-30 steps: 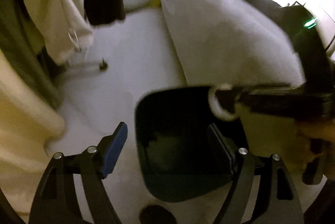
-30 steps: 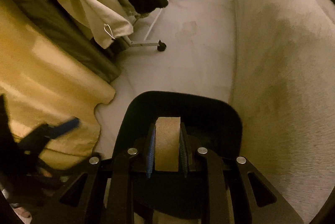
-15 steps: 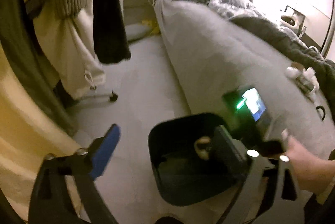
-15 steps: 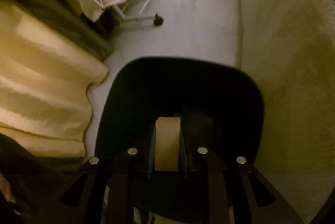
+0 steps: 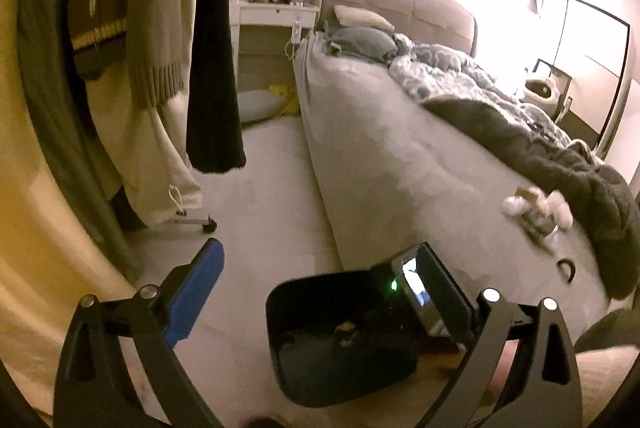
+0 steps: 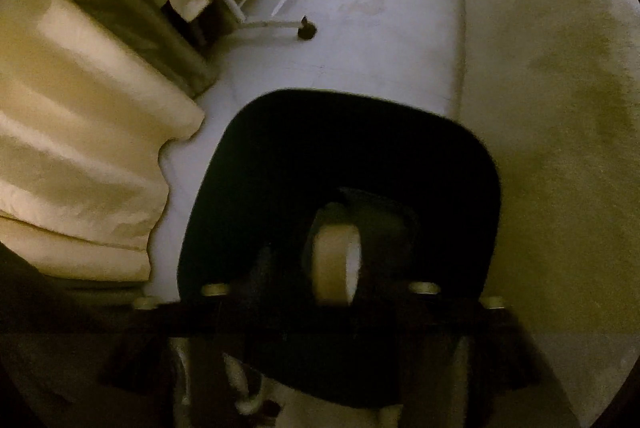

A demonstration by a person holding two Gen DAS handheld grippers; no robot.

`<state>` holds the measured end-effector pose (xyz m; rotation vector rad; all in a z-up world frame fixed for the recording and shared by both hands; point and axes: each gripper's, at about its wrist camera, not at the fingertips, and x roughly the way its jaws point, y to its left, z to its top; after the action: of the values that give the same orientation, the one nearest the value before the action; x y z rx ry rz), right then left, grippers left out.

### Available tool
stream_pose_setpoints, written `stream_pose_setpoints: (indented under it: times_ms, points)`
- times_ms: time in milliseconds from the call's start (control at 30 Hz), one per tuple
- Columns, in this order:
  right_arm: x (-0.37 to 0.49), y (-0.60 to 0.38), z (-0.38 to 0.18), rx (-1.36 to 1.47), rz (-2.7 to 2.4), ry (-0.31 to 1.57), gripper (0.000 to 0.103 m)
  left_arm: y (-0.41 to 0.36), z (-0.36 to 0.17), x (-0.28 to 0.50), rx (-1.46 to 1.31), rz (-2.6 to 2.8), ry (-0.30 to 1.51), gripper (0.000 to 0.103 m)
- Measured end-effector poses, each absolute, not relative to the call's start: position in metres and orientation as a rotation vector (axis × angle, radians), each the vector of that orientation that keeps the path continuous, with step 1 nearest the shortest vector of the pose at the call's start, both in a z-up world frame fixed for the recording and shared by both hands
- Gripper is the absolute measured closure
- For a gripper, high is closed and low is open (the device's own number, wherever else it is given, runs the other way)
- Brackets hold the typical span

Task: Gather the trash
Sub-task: 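Open the right tool to drop the tape roll into the bin, then move the right tool back to the bed toward the black tissue pack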

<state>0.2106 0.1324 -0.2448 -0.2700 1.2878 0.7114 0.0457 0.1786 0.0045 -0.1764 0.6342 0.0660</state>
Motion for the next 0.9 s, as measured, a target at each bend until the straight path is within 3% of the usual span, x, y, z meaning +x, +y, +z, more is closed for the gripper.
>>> stream_pose_setpoints:
  times_ms: [433, 533, 900]
  points:
    - [0.208, 0.106, -0.177, -0.203, 0.725, 1.087, 0.037, 0.181, 0.034, 0.104, -0.06, -0.024, 0.544, 0.004]
    - [0.214, 0.094, -0.15, -0.189, 0.721, 1.01, 0.031, 0.18, 0.038, 0.121, -0.084, -0.06, 0.532, 0.004]
    - [0.239, 0.015, -0.102, -0.249, 0.6, 0.853, 0.029, 0.13, 0.032, 0.185, -0.09, -0.179, 0.549, 0.004]
